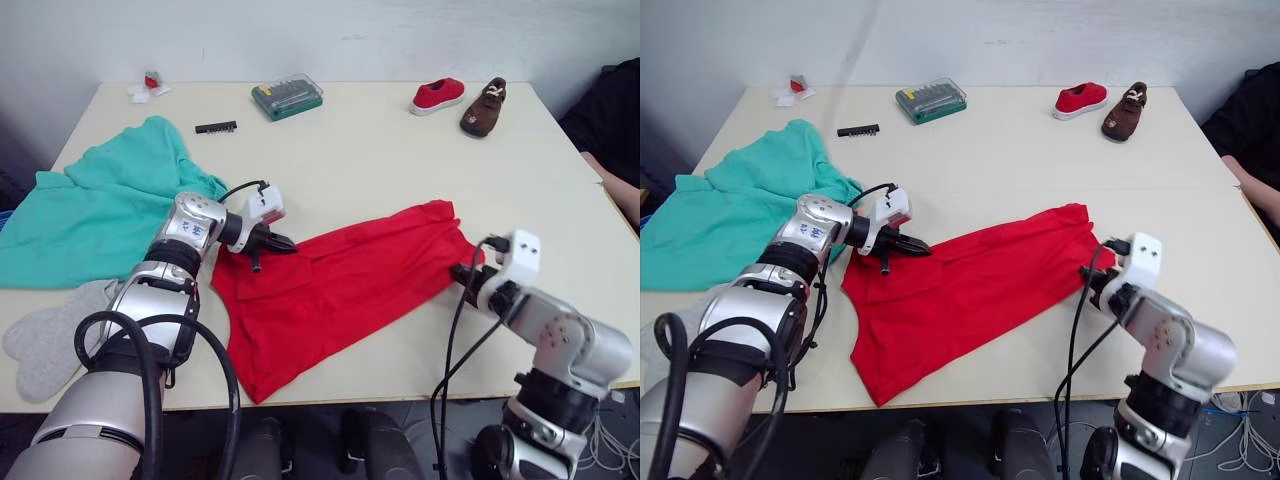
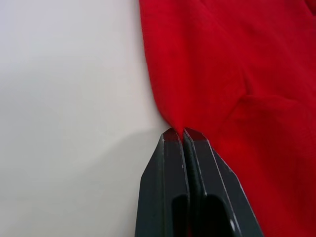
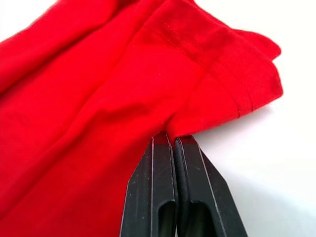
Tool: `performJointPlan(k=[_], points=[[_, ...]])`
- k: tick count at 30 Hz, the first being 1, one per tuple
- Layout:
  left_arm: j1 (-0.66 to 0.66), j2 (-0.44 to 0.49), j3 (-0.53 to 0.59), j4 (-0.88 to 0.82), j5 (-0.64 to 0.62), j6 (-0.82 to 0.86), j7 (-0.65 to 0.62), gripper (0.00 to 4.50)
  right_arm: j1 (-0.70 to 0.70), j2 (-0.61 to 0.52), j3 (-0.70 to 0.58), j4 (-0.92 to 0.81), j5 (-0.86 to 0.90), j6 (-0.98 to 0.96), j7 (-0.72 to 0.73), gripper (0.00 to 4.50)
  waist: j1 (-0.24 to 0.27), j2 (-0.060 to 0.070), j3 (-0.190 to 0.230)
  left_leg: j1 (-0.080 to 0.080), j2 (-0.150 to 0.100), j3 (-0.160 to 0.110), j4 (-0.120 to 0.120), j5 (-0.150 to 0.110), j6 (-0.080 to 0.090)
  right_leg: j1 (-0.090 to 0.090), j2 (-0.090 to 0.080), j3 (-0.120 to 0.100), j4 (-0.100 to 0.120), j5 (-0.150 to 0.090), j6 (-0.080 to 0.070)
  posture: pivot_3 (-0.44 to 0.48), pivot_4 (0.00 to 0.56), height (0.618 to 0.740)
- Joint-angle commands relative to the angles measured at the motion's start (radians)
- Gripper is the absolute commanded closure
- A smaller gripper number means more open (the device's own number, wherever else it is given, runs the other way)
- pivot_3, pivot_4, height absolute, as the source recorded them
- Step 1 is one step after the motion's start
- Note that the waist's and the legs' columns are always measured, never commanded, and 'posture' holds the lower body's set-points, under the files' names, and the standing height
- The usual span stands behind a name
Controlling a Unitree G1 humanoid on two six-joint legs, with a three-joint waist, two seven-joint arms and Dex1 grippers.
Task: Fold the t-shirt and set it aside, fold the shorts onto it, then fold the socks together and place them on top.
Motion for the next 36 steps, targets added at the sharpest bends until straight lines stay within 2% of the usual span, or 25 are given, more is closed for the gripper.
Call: performJointPlan(k=[1,4,7,12,16,20,25,29,30,31,34,36], points=[[0.053,-0.003,0.012,-0.081,-0.037,0.071,-0.035,4.50,-0.065,-0.074,0.101,0.132,-0.017,-0.135,0.041,4.47,0.001,0.000,0.000,0.000,0.000,0.000,0.000,0.000,0.000,0.000,0.000,0.000,0.000,0.000,0.000,0.000,0.150,0.740],[0.122,-0.011,0.030,-0.220,-0.078,0.172,-0.007,4.50,-0.175,-0.136,0.181,0.355,-0.057,-0.286,0.066,4.47,0.000,0.001,0.000,0.000,0.000,0.000,0.000,0.000,0.000,0.000,0.000,0.000,0.001,0.000,0.000,0.000,0.150,0.740],[0.227,-0.013,0.061,-0.451,-0.118,0.341,0.075,4.50,-0.319,-0.177,0.236,0.618,-0.102,-0.444,0.074,4.47,-0.002,0.002,0.001,0.000,0.000,0.001,0.000,0.000,0.000,0.000,0.000,0.001,0.002,0.000,0.000,0.000,0.150,0.740],[0.474,-0.009,0.099,-0.986,-0.176,0.705,0.243,4.50,-0.511,-0.206,0.343,0.975,-0.180,-0.676,0.125,4.47,-0.013,0.003,0.001,0.000,0.000,0.000,-0.001,0.001,0.000,0.000,0.000,0.001,0.002,0.000,0.000,0.000,0.150,0.740],[0.609,0.000,0.098,-1.255,-0.197,0.873,0.349,4.50,-0.611,-0.202,0.376,1.173,-0.207,-0.794,0.143,4.47,-0.018,0.003,0.001,0.000,0.000,0.000,-0.003,0.001,-0.001,0.001,0.000,0.001,0.001,0.000,0.000,0.000,0.150,0.740],[0.697,-0.046,0.150,-1.447,-0.230,1.031,0.495,4.50,-0.676,-0.188,0.411,1.318,-0.243,-0.890,0.151,4.47,-0.018,0.003,0.001,0.001,0.001,0.000,-0.003,0.002,-0.001,0.001,0.000,0.002,0.001,0.000,0.000,0.000,0.150,0.740],[0.745,-0.093,0.213,-1.571,-0.232,1.110,0.662,4.50,-0.707,-0.166,0.418,1.395,-0.249,-0.966,0.188,4.47,-0.018,0.003,0.001,0.001,0.001,0.000,-0.005,0.003,-0.003,0.001,0.000,0.002,0.001,0.000,0.000,0.000,0.150,0.740],[0.752,-0.091,0.209,-1.569,-0.282,1.130,0.674,4.50,-0.698,-0.172,0.443,1.395,-0.275,-1.002,0.215,4.47,-0.015,0.003,0.001,0.002,0.000,-0.001,-0.007,0.004,-0.003,0.001,0.000,0.002,0.000,0.000,0.000,0.000,0.150,0.740],[0.751,-0.080,0.207,-1.554,-0.289,1.118,0.674,4.29,-0.691,-0.177,0.450,1.383,-0.282,-1.002,0.227,4.49,-0.015,0.003,0.001,0.002,0.000,-0.001,-0.008,0.004,-0.004,0.001,0.000,0.002,0.000,0.000,0.000,0.000,0.150,0.740],[0.745,-0.071,0.210,-1.536,-0.296,1.110,0.673,4.06,-0.682,-0.183,0.458,1.369,-0.289,-0.999,0.239,4.31,-0.015,0.003,0.001,0.002,0.000,-0.001,-0.008,0.004,-0.004,0.001,0.000,0.002,0.000,0.000,0.000,0.000,0.150,0.740],[0.708,-0.033,0.231,-1.474,-0.336,1.093,0.648,3.35,-0.642,-0.206,0.460,1.273,-0.278,-0.957,0.282,3.60,-0.014,0.003,0.001,0.002,0.000,-0.001,-0.008,0.004,-0.004,0.001,0.000,0.002,0.000,0.000,0.000,0.000,0.150,0.740],[0.672,0.006,0.244,-1.426,-0.374,1.077,0.609,2.76,-0.592,-0.225,0.440,1.129,-0.245,-0.862,0.304,2.95,-0.011,0.003,0.001,0.002,0.000,-0.001,-0.008,0.005,-0.004,0.001,0.000,0.001,0.000,0.000,0.000,0.000,0.150,0.740]])
